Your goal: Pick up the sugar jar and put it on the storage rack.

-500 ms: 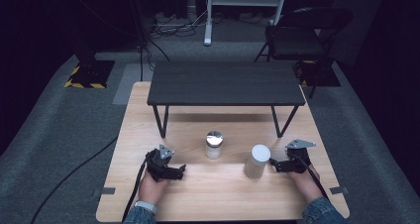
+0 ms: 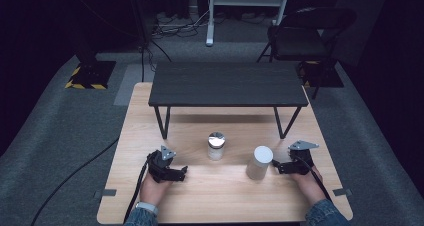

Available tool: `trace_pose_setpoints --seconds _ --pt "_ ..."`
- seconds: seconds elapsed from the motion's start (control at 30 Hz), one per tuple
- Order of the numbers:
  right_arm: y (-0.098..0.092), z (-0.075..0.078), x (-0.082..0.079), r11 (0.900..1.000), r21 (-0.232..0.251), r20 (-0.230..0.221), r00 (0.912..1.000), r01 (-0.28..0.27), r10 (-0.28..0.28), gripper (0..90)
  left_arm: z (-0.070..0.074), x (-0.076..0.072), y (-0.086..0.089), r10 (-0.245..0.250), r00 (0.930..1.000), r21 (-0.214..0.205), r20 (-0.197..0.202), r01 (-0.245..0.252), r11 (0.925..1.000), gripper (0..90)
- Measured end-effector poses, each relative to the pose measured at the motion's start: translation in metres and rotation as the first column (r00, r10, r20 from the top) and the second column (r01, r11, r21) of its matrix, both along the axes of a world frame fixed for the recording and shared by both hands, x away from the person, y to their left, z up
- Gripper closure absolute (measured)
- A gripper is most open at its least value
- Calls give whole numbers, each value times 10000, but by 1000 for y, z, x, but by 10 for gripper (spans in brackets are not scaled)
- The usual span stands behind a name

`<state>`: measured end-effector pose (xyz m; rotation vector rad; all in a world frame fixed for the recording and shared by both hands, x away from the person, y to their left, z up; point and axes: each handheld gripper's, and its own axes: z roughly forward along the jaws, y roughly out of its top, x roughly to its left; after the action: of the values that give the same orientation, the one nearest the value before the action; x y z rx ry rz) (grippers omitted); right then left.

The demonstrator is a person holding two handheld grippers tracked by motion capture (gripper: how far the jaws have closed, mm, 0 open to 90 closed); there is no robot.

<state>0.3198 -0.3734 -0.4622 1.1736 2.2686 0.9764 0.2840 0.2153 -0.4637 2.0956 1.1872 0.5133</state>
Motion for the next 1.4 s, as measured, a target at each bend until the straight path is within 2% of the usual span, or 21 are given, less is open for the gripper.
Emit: trace_pose_setpoints --seconds 0.4,0.57,0.63,0.67,0.7,0.73,0.8,0.83,0.87,0.9,0.93,1.0,1.07,1.13,1.17,1.23,1.3,1.4 --pt "0 0 0 10000 -4 0 10000 2 -2 18 0 0 -1 3 10000 8 -13 -3 10000 4" --pt "0 0 1 10000 -2 2 10000 1 -1 18 -1 -3 -1 -288 9992 2 283 288 9996 20" --pt "0 0 1 10000 -2 3 10000 2 -2 18 -1 -8 3 -485 9959 -429 763 519 9977 17" --pt "0 0 1 10000 -2 3 10000 2 -2 18 -1 -8 3 -485 9959 -429 763 519 9977 16" --pt "0 0 1 10000 -2 3 10000 2 -2 18 -1 -13 6 -635 9916 -756 1128 723 9945 15" --pt "0 0 1 10000 -1 3 10000 3 -3 17 -1 -13 6 -635 9916 -756 1128 723 9945 14" --pt "0 0 1 10000 -2 2 10000 4 -4 18 0 -19 8 -804 9838 -1082 1604 985 9892 11" --pt "0 0 1 10000 -2 2 10000 4 -4 18 0 -19 8 -804 9838 -1082 1604 985 9892 11" --pt "0 0 1 10000 -2 2 10000 3 -3 17 0 -25 9 -884 9749 -1294 2044 1164 9847 12" --pt "0 0 1 10000 -4 3 10000 3 -3 18 0 -28 9 -913 9705 -1417 2232 1250 9820 13" --pt "0 0 1 10000 -4 3 10000 3 -3 18 0 -28 9 -913 9705 -1417 2232 1250 9820 13" --pt "0 0 1 10000 -4 2 10000 4 -4 17 -2 -32 11 -964 9609 -1693 2596 1435 9751 14" --pt "0 0 1 10000 -4 4 10000 3 -3 17 -4 -35 11 -1033 9501 -1801 2944 1613 9703 16" --pt "0 0 1 10000 -5 3 10000 4 -4 17 -7 -37 14 -969 9398 -2115 3278 1730 9619 17" --pt "0 0 1 10000 -5 3 10000 5 -5 17 -9 -37 15 -918 9368 -2267 3377 1756 9580 17" --pt "1 0 1 10000 -8 6 10000 12 -12 16 -13 -37 18 -783 9292 -2744 3611 1861 9434 16" --pt "1 0 1 10000 -13 7 10000 18 -18 15 -16 -38 20 -689 9201 -3018 3856 1963 9329 17" --pt "1 0 0 10000 -19 11 10000 26 -26 15 -18 -38 21 -701 9091 -3106 4107 2117 9267 19"
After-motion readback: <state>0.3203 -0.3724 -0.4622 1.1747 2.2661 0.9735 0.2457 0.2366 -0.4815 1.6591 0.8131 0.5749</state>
